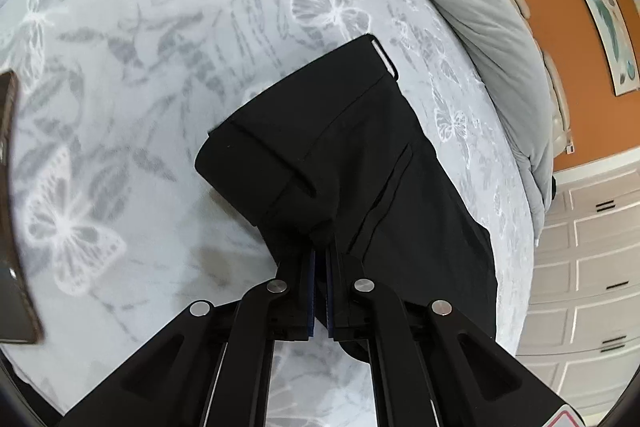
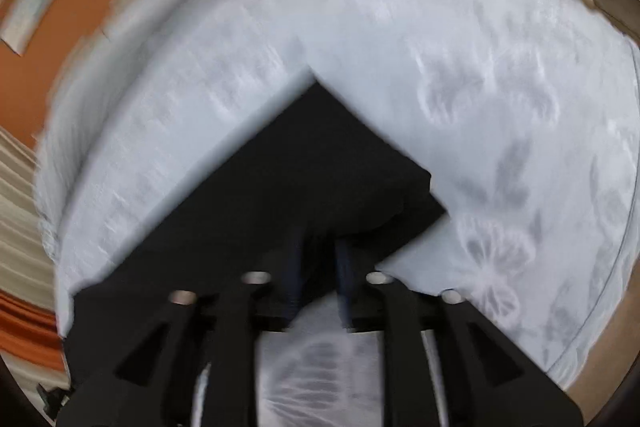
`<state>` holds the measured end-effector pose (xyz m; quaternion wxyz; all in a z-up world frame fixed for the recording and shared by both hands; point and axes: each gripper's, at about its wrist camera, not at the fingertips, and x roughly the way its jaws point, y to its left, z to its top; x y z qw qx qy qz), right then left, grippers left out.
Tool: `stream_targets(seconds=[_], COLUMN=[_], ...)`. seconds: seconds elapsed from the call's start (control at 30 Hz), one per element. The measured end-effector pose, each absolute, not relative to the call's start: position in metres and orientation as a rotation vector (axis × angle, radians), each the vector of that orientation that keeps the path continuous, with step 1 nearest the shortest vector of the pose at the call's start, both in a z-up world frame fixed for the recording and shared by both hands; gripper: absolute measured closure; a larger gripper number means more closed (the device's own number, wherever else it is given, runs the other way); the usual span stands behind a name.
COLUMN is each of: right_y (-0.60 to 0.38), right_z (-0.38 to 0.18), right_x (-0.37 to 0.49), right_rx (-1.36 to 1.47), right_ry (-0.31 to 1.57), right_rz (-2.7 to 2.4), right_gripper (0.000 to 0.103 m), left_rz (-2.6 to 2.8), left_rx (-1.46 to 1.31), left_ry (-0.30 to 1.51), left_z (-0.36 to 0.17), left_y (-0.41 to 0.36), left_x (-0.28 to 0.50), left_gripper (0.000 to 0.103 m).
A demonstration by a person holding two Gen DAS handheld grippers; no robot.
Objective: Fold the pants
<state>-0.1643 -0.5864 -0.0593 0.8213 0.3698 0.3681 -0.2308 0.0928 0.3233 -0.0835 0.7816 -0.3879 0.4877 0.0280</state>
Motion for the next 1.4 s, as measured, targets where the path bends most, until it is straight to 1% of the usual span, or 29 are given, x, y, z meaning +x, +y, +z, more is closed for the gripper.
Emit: stream_targets(seconds=[0.03,0.07,0.17,0.2,0.23,0.27,0.3,0.33,0.4,0.43,0.47,0.5,0.57,0.6,0.63,0.7,0.73,0.8,0.93,0.97,1.0,1.07,1.17,1.23,1.27,1.3,1.33,1.37,1.4], right_y=[-0.587,-0.589,-0.597,-0.598,-0.598,-0.598,-0.597,-0.597,-0.593,-0.592,-0.594,-0.597,-0.601,-0.598,-0.593,-0.566,-0.545,-0.512,-0.412,-0.386,-0.368,-0.320,-0.271,-0.262,-0.264,-0.274,-0.284,-0.299,-0.304], right_z=[-0.056,-0.058,-0.079,-0.086,-0.092,-0.092,-0.090,-0.085,-0.057,-0.050,-0.054,-0.066,-0.084,-0.076,-0.063,-0.024,-0.005,0.011,0.007,-0.001,-0.007,-0.024,-0.050,-0.076,-0.087,-0.095,-0.097,-0.091,-0.077], right_x=[-0.166,-0.166,-0.154,-0.151,-0.144,-0.142,-0.136,-0.133,-0.144,-0.143,-0.140,-0.137,-0.137,-0.139,-0.140,-0.141,-0.136,-0.125,-0.057,-0.039,-0.027,0.003,0.041,0.067,0.072,0.078,0.082,0.080,0.077], right_rx=[0.776,0.760,0.806,0.813,0.800,0.781,0.759,0.753,0.745,0.692,0.659,0.641,0.666,0.669,0.652,0.559,0.510,0.493,0.483,0.471,0.461,0.412,0.352,0.318,0.288,0.290,0.351,0.420,0.434], right_ry=[0.759,0.765,0.818,0.833,0.846,0.847,0.846,0.836,0.704,0.678,0.706,0.762,0.858,0.829,0.779,0.658,0.607,0.585,0.699,0.747,0.778,0.851,0.928,0.986,1.016,1.024,1.000,0.979,0.930], right_rz=[-0.529,-0.589,-0.570,-0.572,-0.574,-0.570,-0.552,-0.537,-0.513,-0.533,-0.567,-0.620,-0.709,-0.708,-0.697,-0.672,-0.612,-0.472,-0.108,-0.037,0.003,0.089,0.149,0.149,0.109,0.063,0.035,-0.039,-0.083], right_gripper=[0.025,0.025,0.030,0.036,0.045,0.075,0.099,0.099,0.098,0.096,0.086,0.079,0.079,0.079,0.079,0.078,0.078,0.078,0.078,0.079,0.079,0.079,0.079,0.081,0.089,0.103,0.103,0.094,0.095], left_rz=[0.068,0.074,0.087,0.091,0.095,0.100,0.109,0.115,0.125,0.134,0.147,0.151,0.153,0.142,0.139,0.173,0.224,0.334,0.308,0.282,0.235,0.128,0.060,0.081,0.099,0.106,0.101,0.097,0.102], left_rx=[-0.835,-0.835,-0.817,-0.808,-0.799,-0.789,-0.783,-0.793,-0.795,-0.772,-0.759,-0.766,-0.779,-0.775,-0.749,-0.659,-0.619,-0.585,-0.579,-0.548,-0.513,-0.490,-0.444,-0.378,-0.337,-0.329,-0.334,-0.343,-0.347], left_ry=[1.060,1.074,1.111,1.112,1.114,1.117,1.119,1.113,1.093,1.095,1.113,1.123,1.104,1.068,1.036,0.969,0.955,0.900,0.794,0.788,0.802,0.862,0.999,1.074,1.118,1.135,1.139,1.134,1.120], left_z=[-0.086,-0.089,-0.098,-0.097,-0.098,-0.098,-0.099,-0.100,-0.098,-0.098,-0.103,-0.108,-0.102,-0.090,-0.078,-0.057,-0.050,-0.040,-0.016,-0.011,-0.010,-0.018,-0.044,-0.061,-0.071,-0.076,-0.079,-0.079,-0.077], left_y=[0.324,0.323,0.319,0.318,0.317,0.315,0.315,0.315,0.318,0.318,0.318,0.319,0.319,0.318,0.315,0.309,0.308,0.307,0.291,0.282,0.268,0.237,0.202,0.189,0.185,0.185,0.188,0.189,0.192], left_x=[0.093,0.093,0.096,0.095,0.096,0.097,0.098,0.099,0.099,0.100,0.103,0.103,0.100,0.094,0.089,0.079,0.075,0.064,0.057,0.061,0.070,0.087,0.113,0.124,0.130,0.132,0.131,0.129,0.127], left_gripper=[0.101,0.101,0.101,0.101,0.101,0.101,0.101,0.101,0.101,0.100,0.099,0.098,0.098,0.097,0.092,0.087,0.081,0.082,0.082,0.079,0.076,0.061,0.061,0.061,0.061,0.061,0.061,0.061,0.061])
